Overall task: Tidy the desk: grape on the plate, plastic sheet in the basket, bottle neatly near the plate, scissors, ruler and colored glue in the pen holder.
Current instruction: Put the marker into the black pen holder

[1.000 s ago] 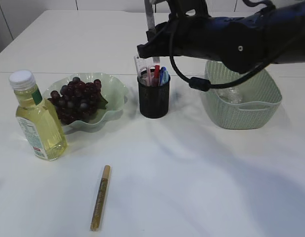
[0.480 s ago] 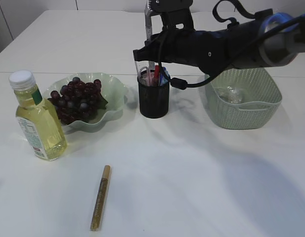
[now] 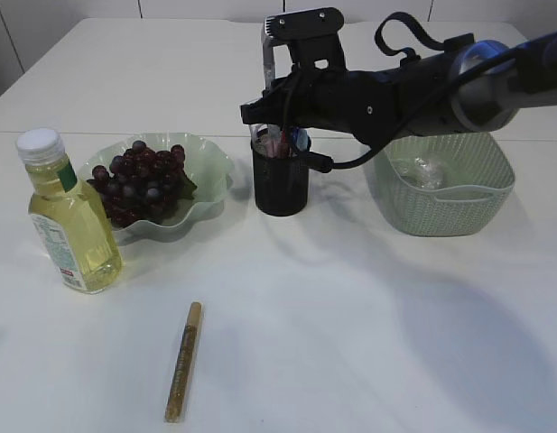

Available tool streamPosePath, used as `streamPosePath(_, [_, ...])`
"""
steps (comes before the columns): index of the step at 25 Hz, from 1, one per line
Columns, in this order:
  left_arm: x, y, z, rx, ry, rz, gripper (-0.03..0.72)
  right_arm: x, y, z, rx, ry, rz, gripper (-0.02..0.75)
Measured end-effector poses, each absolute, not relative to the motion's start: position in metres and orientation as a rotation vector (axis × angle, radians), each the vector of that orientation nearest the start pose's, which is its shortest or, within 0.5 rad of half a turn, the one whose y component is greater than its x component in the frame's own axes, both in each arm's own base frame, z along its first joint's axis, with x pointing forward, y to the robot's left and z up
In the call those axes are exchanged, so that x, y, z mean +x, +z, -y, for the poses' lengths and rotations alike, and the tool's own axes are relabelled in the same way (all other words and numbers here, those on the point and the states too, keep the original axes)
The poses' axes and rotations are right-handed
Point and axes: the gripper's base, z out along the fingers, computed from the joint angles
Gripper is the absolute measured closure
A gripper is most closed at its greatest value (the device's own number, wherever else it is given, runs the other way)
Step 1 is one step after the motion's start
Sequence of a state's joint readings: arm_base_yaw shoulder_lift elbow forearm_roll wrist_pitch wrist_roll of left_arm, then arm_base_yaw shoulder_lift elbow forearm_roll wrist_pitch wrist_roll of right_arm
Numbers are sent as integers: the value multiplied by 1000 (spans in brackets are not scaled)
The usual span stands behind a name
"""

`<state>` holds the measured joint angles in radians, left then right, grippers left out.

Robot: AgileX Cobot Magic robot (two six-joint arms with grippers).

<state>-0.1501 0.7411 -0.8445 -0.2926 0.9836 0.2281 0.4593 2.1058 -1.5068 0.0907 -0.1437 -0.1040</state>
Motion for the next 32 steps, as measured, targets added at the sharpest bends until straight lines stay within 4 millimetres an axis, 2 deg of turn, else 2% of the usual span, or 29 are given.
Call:
streamPosePath(8, [118, 349, 40, 365, -328, -2310, 379, 442, 210, -216, -444, 283, -1899, 626])
streamPosePath(15, [118, 349, 40, 365, -328, -2310, 379, 446, 209, -207, -428, 270, -1918, 598])
streamPosePath(32, [118, 349, 40, 365, -328, -2310, 379, 445, 206, -206, -434, 267, -1949, 570])
